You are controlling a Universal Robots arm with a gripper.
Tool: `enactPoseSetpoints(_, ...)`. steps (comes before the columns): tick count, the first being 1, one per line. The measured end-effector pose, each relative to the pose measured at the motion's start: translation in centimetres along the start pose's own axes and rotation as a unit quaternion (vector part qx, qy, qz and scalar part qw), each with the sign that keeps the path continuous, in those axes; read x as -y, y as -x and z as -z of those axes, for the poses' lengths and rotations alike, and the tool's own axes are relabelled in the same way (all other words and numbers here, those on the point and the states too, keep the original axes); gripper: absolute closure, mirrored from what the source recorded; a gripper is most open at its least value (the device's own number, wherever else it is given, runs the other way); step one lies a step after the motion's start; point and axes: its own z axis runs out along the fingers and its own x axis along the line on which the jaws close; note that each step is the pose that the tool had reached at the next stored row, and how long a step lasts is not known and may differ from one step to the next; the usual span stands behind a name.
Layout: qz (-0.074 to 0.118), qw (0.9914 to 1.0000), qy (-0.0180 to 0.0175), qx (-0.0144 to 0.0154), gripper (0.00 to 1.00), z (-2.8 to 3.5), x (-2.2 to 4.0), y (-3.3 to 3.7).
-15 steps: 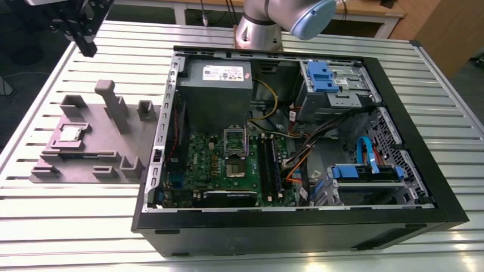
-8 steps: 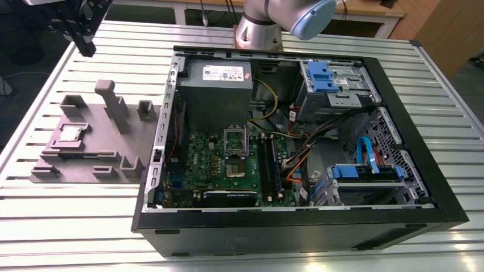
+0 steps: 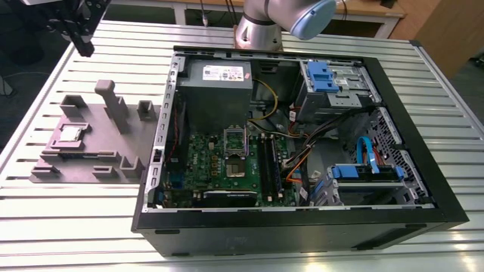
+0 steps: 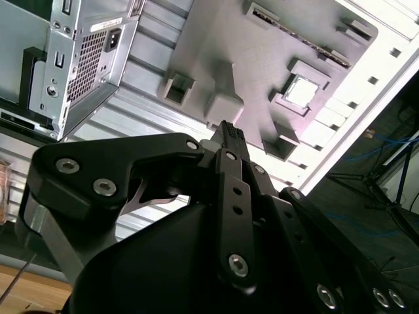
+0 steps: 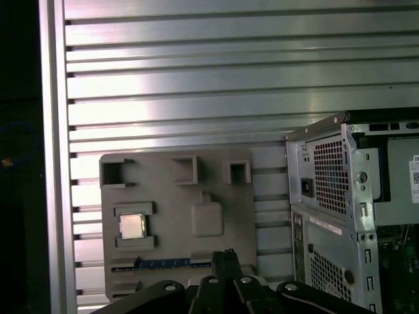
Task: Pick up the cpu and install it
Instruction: 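Reach for the cpu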
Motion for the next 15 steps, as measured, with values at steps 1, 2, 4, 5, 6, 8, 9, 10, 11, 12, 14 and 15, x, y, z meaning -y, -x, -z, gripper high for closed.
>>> enactPoseSetpoints(1,0.0,1.0,0.0,0.0,0.89,0.0,0.0,-0.02)
enactPoseSetpoints(2,0.0,1.0,0.0,0.0,0.89,0.0,0.01,-0.05)
enactPoseSetpoints(4,0.0,1.0,0.0,0.0,0.89,0.01,0.01,-0.11)
enactPoseSetpoints(5,0.0,1.0,0.0,0.0,0.89,0.01,0.01,-0.14)
enactPoseSetpoints(6,0.0,1.0,0.0,0.0,0.89,0.01,0.02,-0.17)
enactPoseSetpoints(8,0.0,1.0,0.0,0.0,0.89,0.01,0.02,-0.23)
enactPoseSetpoints(9,0.0,1.0,0.0,0.0,0.89,0.01,0.02,-0.26)
enactPoseSetpoints(10,0.0,1.0,0.0,0.0,0.89,0.01,0.02,-0.3)
enactPoseSetpoints(11,0.0,1.0,0.0,0.0,0.89,0.01,0.03,-0.33)
enactPoseSetpoints(12,0.0,1.0,0.0,0.0,0.89,0.01,0.03,-0.35)
enactPoseSetpoints(14,0.0,1.0,0.0,0.0,0.89,0.01,0.03,-0.4)
enactPoseSetpoints(15,0.0,1.0,0.0,0.0,0.89,0.02,0.03,-0.41)
